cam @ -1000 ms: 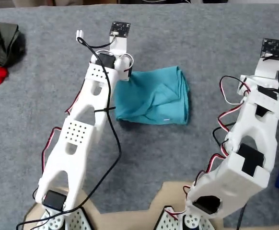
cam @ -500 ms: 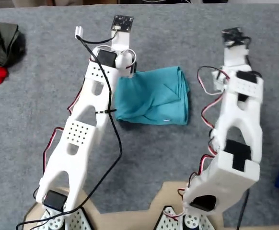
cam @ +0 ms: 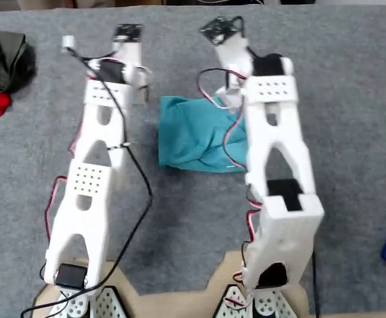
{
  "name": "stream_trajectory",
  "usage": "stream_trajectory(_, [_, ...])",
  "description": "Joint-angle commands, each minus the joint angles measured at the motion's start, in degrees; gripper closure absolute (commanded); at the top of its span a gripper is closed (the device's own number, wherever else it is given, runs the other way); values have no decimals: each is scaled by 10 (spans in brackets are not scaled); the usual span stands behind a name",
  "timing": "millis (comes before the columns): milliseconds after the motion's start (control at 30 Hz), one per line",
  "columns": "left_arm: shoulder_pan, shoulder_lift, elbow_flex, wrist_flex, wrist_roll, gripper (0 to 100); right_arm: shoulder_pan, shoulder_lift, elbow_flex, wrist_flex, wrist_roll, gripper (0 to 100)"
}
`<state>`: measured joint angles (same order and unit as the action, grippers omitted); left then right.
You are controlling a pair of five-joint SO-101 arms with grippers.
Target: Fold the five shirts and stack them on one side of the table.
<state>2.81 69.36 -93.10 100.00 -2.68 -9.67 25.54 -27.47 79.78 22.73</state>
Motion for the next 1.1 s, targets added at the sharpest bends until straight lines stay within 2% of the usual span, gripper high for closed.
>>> stream_trajectory(0, [-60, -61, -24, 11, 1, 981, -29, 34, -116, 99, -4, 980])
stream_trajectory(133, [-114, -89, -3, 11, 17, 981, -36, 87, -223, 206, -40, 891])
stream_trajectory(233, [-131, -133, 92, 11, 11, 981, -34, 109, -262, 227, -53, 842])
stream_trajectory(467, [-122, -368, 452, 11, -32, 981, -49, 105, -203, 226, -122, 839])
stream_trajectory(633, [-98, -535, 671, 4, -95, 981, -57, 124, -189, 213, -145, 836])
stream_trajectory(833, [-105, -637, 842, -47, -130, 981, -54, 196, -224, 212, -165, 837])
stream_trajectory(1067, [-118, -675, 957, -91, -163, 981, -53, 276, -306, 214, -161, 839])
